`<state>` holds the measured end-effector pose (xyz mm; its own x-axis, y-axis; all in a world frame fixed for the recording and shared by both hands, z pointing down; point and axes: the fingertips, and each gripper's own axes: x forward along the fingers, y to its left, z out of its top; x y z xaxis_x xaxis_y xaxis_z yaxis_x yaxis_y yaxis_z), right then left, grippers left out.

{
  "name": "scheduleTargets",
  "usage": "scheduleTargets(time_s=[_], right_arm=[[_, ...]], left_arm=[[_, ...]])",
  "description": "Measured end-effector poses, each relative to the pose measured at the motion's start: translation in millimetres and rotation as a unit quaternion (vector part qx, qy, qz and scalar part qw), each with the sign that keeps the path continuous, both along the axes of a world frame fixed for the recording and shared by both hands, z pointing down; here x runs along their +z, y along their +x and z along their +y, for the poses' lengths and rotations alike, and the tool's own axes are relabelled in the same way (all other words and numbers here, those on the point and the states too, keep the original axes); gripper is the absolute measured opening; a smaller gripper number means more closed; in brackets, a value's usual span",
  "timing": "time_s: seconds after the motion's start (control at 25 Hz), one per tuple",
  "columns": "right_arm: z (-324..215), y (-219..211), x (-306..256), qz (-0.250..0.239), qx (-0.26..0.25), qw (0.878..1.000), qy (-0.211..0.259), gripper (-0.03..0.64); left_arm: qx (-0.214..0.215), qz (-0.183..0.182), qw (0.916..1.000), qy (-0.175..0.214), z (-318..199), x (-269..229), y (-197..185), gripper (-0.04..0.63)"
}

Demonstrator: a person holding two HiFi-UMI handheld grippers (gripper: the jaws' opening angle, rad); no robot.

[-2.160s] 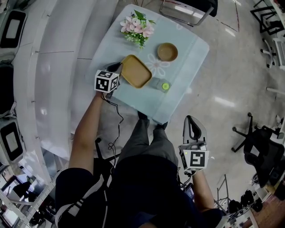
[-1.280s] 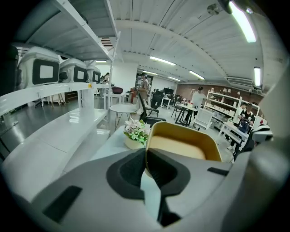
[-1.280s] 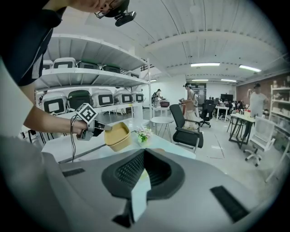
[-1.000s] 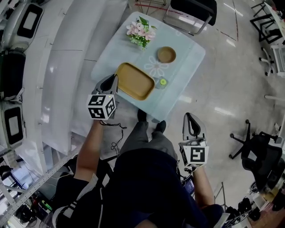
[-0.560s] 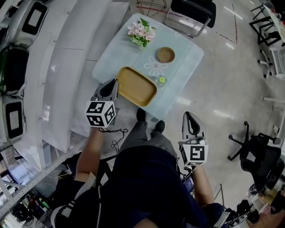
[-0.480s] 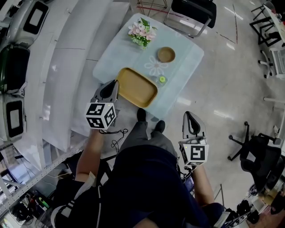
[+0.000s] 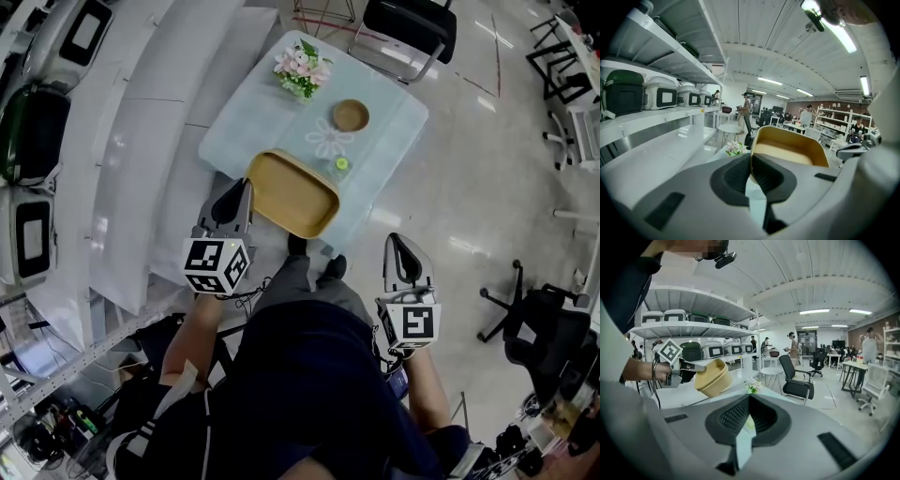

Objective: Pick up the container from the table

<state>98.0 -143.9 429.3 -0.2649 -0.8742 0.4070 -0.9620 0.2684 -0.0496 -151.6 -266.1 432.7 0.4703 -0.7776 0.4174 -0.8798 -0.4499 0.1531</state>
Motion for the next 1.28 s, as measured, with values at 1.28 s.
scheduleTargets(time_s=[1.28], right_arm=[[-1,4,-56,-0.024,0.012,0.997,0.071,0.000]], left_arm=[[-0.057,-0.030,0.9775,0.201,68,-80,-28,0.018]])
